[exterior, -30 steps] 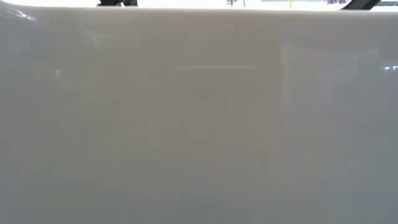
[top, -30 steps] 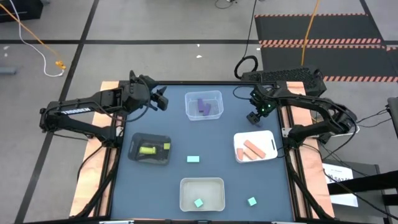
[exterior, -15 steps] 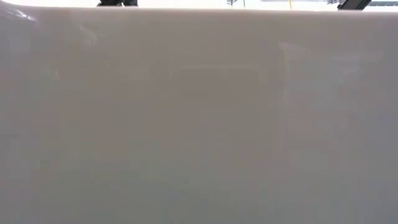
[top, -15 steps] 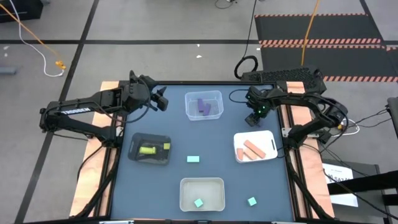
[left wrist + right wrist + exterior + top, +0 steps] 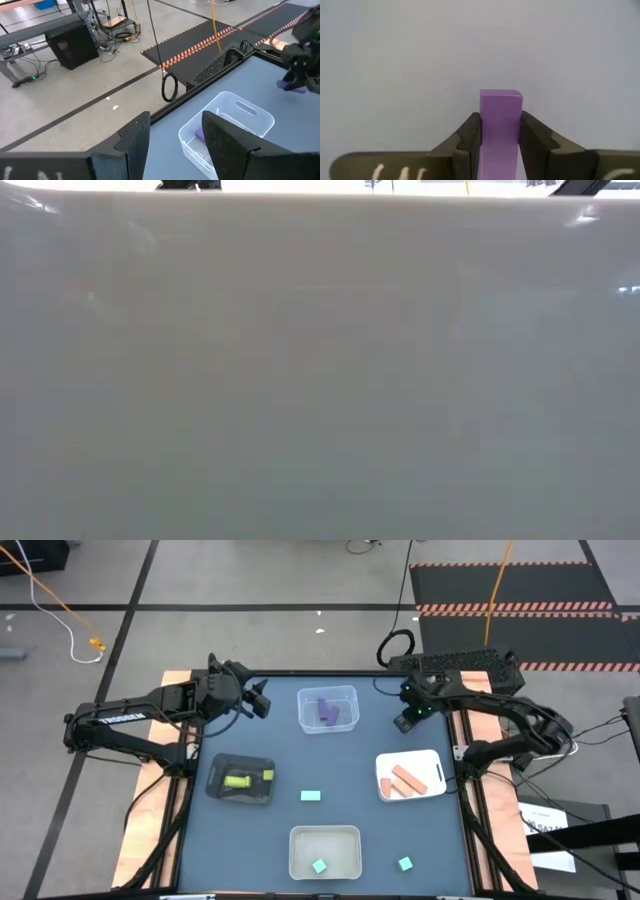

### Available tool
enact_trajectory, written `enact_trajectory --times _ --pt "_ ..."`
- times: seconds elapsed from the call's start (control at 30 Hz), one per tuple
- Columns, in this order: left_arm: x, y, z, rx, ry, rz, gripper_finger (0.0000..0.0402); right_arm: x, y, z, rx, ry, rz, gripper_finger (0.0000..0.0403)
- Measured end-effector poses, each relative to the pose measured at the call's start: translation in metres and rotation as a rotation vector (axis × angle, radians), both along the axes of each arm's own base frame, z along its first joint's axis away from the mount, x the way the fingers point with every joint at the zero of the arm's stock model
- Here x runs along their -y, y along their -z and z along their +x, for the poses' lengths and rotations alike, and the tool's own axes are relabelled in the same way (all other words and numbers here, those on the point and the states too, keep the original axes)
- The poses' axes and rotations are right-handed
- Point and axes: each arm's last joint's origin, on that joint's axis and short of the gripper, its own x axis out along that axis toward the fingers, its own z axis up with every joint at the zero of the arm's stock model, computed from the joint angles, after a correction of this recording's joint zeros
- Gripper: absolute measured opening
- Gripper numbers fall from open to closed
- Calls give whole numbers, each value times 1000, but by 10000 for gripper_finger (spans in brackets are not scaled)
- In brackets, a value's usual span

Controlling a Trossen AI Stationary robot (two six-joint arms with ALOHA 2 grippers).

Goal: Sort & place blocks by color
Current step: Put the violet block into the transparent bin

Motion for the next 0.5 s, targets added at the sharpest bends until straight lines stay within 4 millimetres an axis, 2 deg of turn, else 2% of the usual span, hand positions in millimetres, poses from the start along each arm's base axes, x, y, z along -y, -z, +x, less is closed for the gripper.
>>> enact_trajectory --times 0.23,0.5 --pt "0 0 0 5 -4 -4 182 -5 -34 -4 196 25 -140 82" --pt "0 2 3 -3 -6 -8 182 -1 -83 11 661 -71 -379 82"
